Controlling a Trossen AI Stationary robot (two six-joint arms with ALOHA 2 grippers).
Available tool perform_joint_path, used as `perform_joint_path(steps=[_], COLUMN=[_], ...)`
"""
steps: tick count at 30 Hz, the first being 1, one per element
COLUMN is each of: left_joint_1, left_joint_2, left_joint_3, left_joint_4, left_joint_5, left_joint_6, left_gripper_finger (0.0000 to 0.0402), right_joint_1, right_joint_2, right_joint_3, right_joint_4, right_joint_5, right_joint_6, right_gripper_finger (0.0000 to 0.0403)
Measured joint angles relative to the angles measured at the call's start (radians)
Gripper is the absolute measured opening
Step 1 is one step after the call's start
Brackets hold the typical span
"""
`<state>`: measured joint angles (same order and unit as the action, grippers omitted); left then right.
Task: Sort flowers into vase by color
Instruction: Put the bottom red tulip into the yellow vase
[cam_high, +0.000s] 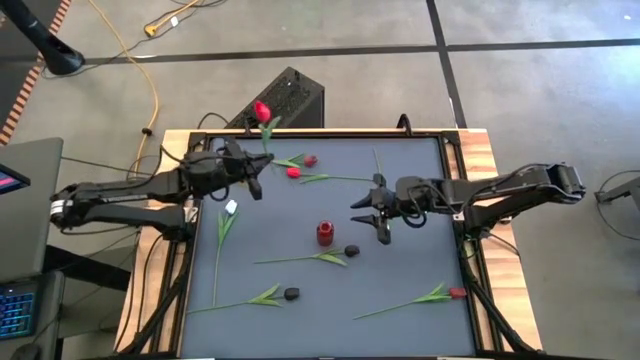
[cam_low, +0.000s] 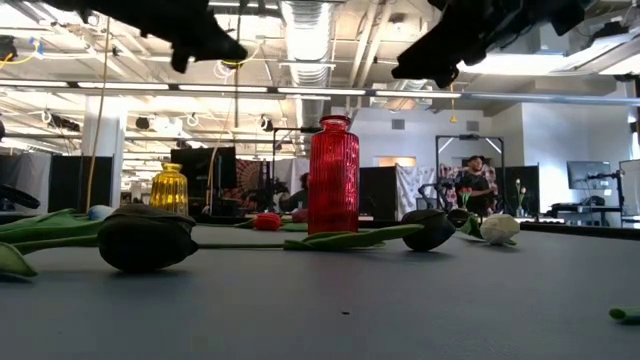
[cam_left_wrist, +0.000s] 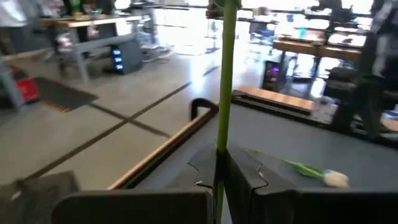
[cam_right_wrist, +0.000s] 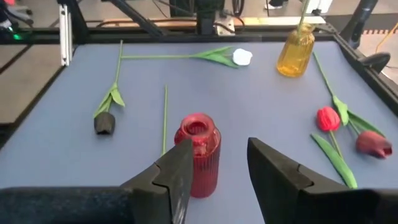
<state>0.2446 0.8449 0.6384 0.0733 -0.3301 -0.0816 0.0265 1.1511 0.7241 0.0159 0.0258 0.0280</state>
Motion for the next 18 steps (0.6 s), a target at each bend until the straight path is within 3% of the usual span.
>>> perform_joint_path(steps=[11, 18], left_joint_1=[0.063, 0.152], left_joint_2=[-0.140, -0.155], left_joint_3=[0.000, -0.021], left_joint_4=[-0.188, -0.266], left_joint_5=[-0.259, -0.306], left_joint_6=[-0.033, -0.071], left_gripper_finger=[0.0000, 0.0000], right_joint_1=[0.041, 0.045], right_joint_2=[0.001, 0.001], right_joint_3=[-0.075, -0.095], right_joint_4=[0.041, 0.046], right_joint_5=[0.002, 0.002], right_joint_6=[-0.004, -0.029], right_gripper_finger=[0.0176, 0.0176])
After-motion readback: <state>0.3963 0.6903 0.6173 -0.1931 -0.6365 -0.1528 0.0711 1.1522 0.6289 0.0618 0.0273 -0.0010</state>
